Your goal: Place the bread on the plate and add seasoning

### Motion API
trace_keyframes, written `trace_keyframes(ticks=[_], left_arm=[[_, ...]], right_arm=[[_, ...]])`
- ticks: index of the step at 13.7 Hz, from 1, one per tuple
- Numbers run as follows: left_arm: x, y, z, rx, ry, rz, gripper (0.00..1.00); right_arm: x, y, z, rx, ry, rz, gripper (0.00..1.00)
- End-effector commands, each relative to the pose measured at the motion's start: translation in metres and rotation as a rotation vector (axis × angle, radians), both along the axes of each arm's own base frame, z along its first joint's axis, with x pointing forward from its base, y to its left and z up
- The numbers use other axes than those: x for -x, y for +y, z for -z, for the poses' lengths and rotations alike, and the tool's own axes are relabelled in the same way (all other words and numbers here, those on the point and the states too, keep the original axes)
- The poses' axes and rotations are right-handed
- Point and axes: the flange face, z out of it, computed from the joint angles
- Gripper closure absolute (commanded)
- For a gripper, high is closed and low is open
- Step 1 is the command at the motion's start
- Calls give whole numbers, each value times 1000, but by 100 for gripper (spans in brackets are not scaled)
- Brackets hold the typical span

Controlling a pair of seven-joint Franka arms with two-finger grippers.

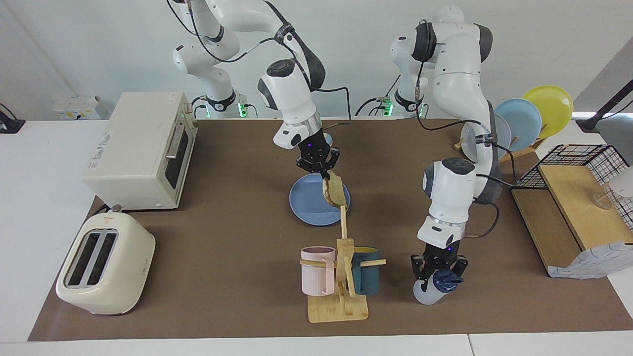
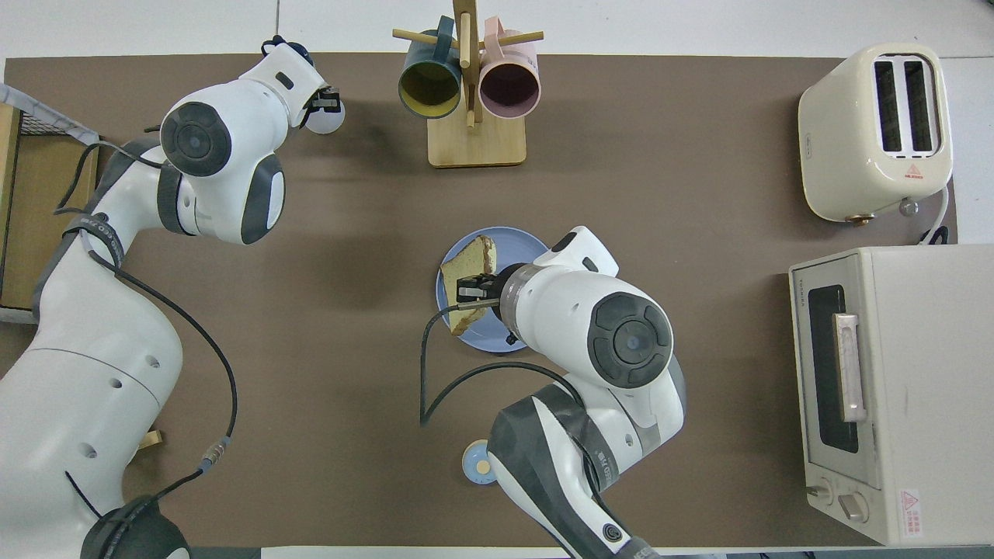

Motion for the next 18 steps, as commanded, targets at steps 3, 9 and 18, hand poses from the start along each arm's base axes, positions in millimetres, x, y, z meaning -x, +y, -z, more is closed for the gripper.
trace_keyframes(ticks=[3, 9, 18], left_arm=[[-3, 9, -20, 24, -11, -26, 100], [38, 28, -105, -123, 147, 139, 100], [181, 21, -178, -275, 425, 803, 100]], right_arm=[[9, -14, 2, -14, 10, 38, 100], [-15, -41, -23, -30, -15, 85, 100], [-10, -37, -16, -49, -44, 99, 100]])
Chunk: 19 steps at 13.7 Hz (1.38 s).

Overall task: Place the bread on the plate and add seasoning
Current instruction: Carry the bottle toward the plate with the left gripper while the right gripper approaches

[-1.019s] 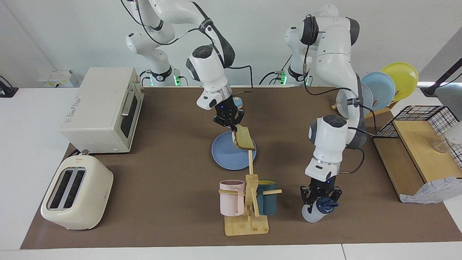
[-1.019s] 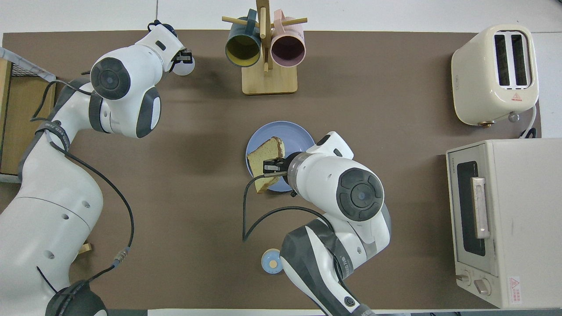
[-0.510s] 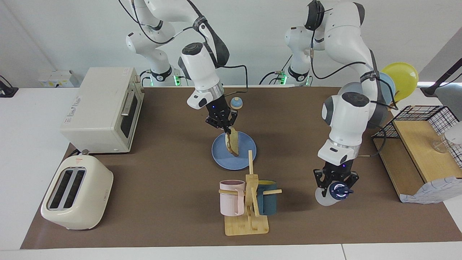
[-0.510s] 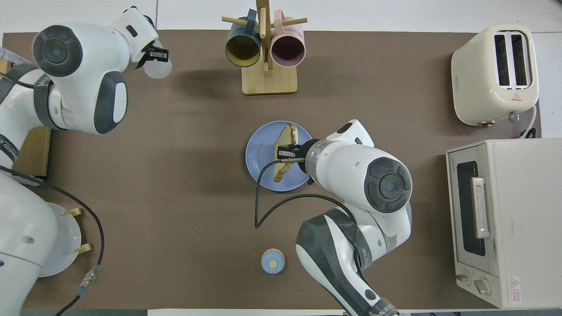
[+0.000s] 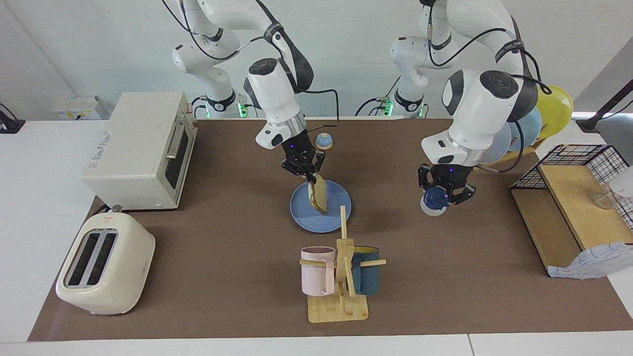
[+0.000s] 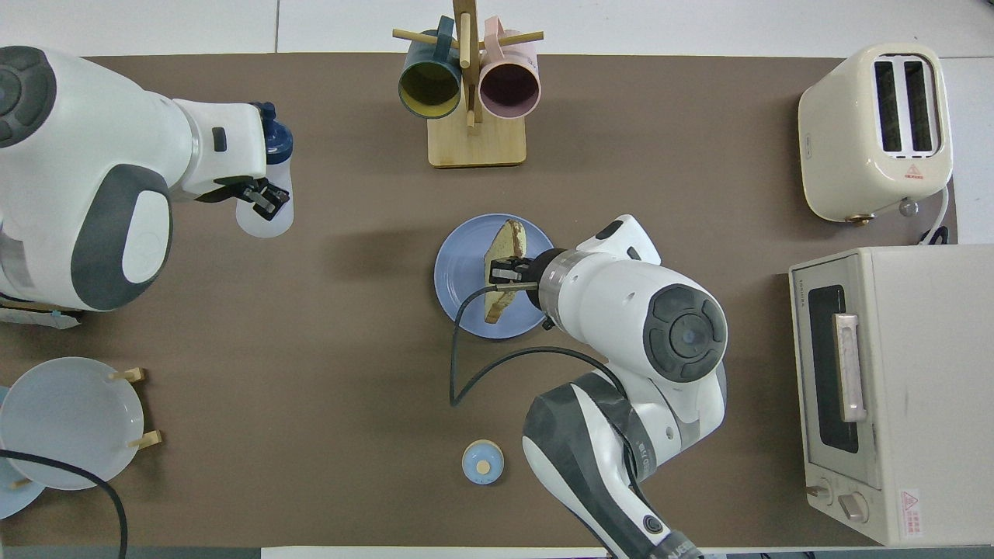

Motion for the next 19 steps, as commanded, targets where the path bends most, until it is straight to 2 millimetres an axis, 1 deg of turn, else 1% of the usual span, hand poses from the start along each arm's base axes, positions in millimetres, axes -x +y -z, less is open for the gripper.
trace_keyframes(ticks=[1, 2, 3, 4, 5, 6, 7, 8, 9, 10, 11, 12, 14, 15, 17, 18, 19], left_arm=[[54, 4, -15, 2, 72, 166, 100], [70, 2, -23, -8, 115, 250, 100], [80, 4, -29, -14, 140, 299, 100], [88, 6, -31, -17, 160, 347, 100], [94, 8, -33, -20, 171, 397, 100], [101, 8, -34, -20, 163, 424, 100], [107, 9, -33, -20, 155, 428, 100], [114, 3, -33, -20, 131, 444, 100], [122, 2, -30, -18, 101, 448, 100], [131, 5, -27, -16, 67, 450, 100], [141, 8, -24, -15, 38, 447, 100], [145, 9, -24, -15, 30, 448, 100], [147, 8, -24, -16, 34, 462, 100], [149, 3, -24, -16, 35, 474, 100], [149, 3, -24, -16, 35, 474, 100], [149, 3, -23, -16, 38, 473, 100], [150, 0, -24, -16, 37, 480, 100]], right_arm=[[6, -4, 4, -28, -16, 32, 100], [10, -14, 16, -9, -4, 28, 100], [16, -26, 34, 8, 8, 33, 100], [20, -35, 49, 13, -14, 38, 100], [26, -40, 57, 20, -23, 33, 100], [27, -46, 59, 24, -19, 37, 100], [22, -55, 60, 26, -11, 57, 100], [19, -65, 63, 35, 21, 78, 89], [18, -69, 64, 40, 44, 88, 32], [15, -70, 61, 40, 45, 90, 0], [12, -64, 55, 33, 37, 83, 0], [9, -56, 48, 28, 27, 71, 0], [7, -51, 37, 31, 36, 49, 0], [-3, -48, 19, 29, 56, 44, 0], [-27, -39, -37, 53, 190, 11, 0], [-28, -36, -60, 34, 245, 1, 0], [-22, -30, -73, -48, 312, 11, 0]])
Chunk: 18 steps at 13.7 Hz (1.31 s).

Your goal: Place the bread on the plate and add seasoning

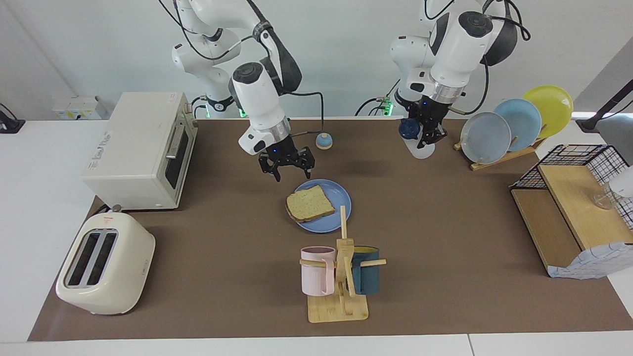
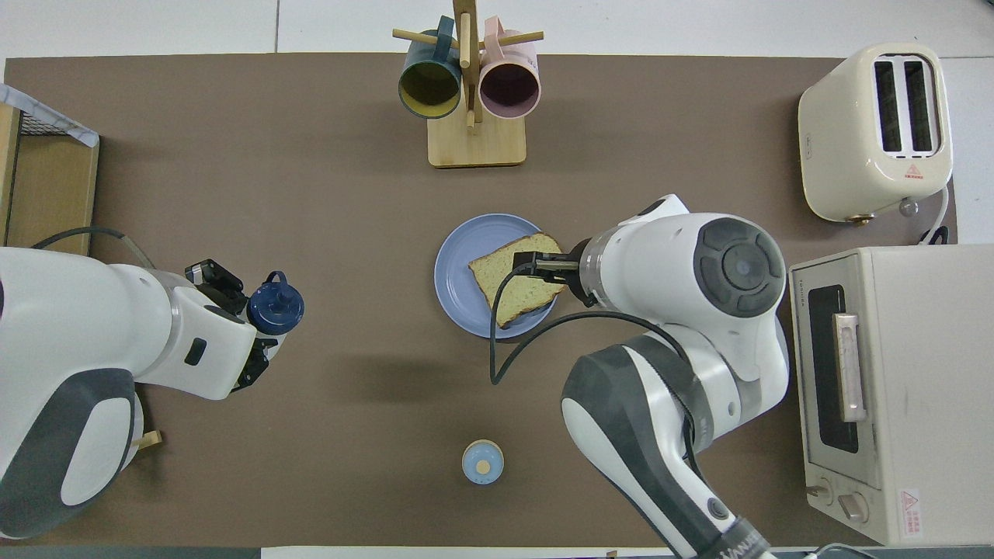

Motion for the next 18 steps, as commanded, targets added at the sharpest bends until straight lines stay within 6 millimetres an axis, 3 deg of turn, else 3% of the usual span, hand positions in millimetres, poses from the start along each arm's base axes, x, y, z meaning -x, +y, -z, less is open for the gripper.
trace_keyframes(ticks=[1, 4, 6, 10, 12, 15, 17, 18], left_arm=[[9, -6, 0, 23, -13, 28, 100], [17, -25, -1, 11, -19, 79, 100], [21, -32, -1, 7, -19, 100, 100], [28, -43, -1, -2, -12, 119, 100], [28, -43, -1, -1, -14, 115, 100], [28, -43, -1, -1, -12, 112, 100], [28, -43, -1, -1, -13, 110, 100], [28, -43, -1, -1, -15, 112, 100]], right_arm=[[4, 11, -41, -158, 115, 18, 0], [12, 24, -79, -238, 98, 27, 0], [25, 47, -112, -267, 97, 20, 2], [49, 95, -168, -321, 103, 70, 33], [63, 119, -162, -323, 95, 57, 47], [66, 124, -160, -322, 83, 44, 65], [63, 127, -154, -332, 64, 55, 65], [62, 139, -146, -345, 48, 63, 65]])
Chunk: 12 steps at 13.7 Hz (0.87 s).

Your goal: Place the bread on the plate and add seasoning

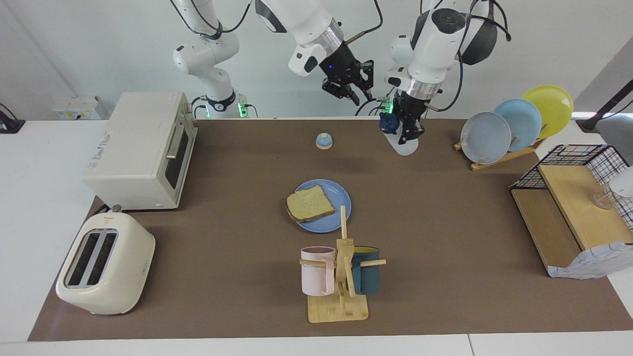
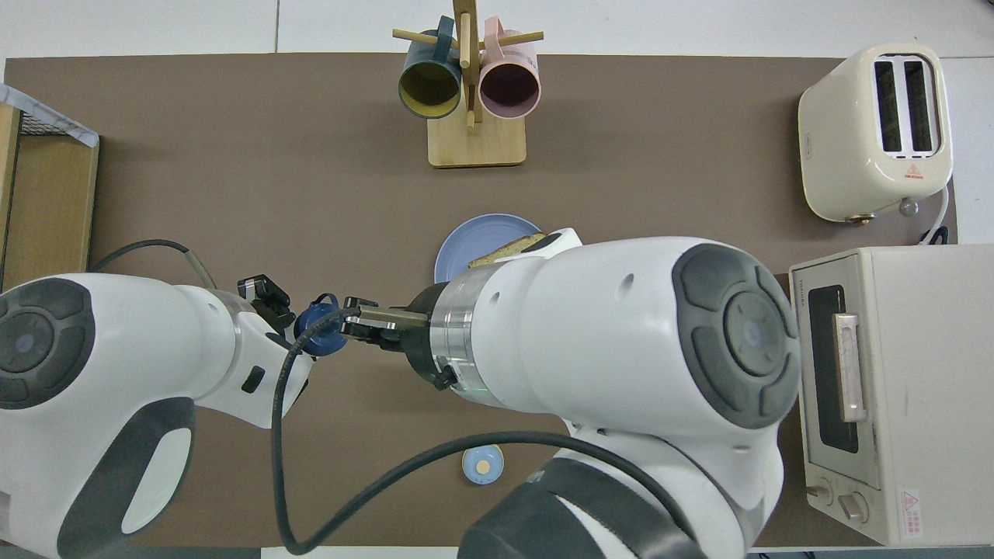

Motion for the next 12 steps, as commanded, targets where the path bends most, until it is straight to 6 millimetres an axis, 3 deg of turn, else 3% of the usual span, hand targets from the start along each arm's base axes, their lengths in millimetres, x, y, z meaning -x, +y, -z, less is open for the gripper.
trace_keyframes(ticks=[1, 4, 9, 12], left_arm=[[8, 2, -3, 7, -13, 6, 100], [8, 2, -3, 7, -13, 5, 100], [8, 2, -3, 7, -12, -3, 100], [8, 2, -2, 7, -11, -4, 100]], right_arm=[[-8, 17, 16, -22, -35, 32, 65], [-1, 37, 23, -28, -42, 29, 65], [0, 38, 23, -10, -51, 29, 67], [0, 38, 26, -7, -48, 29, 80]])
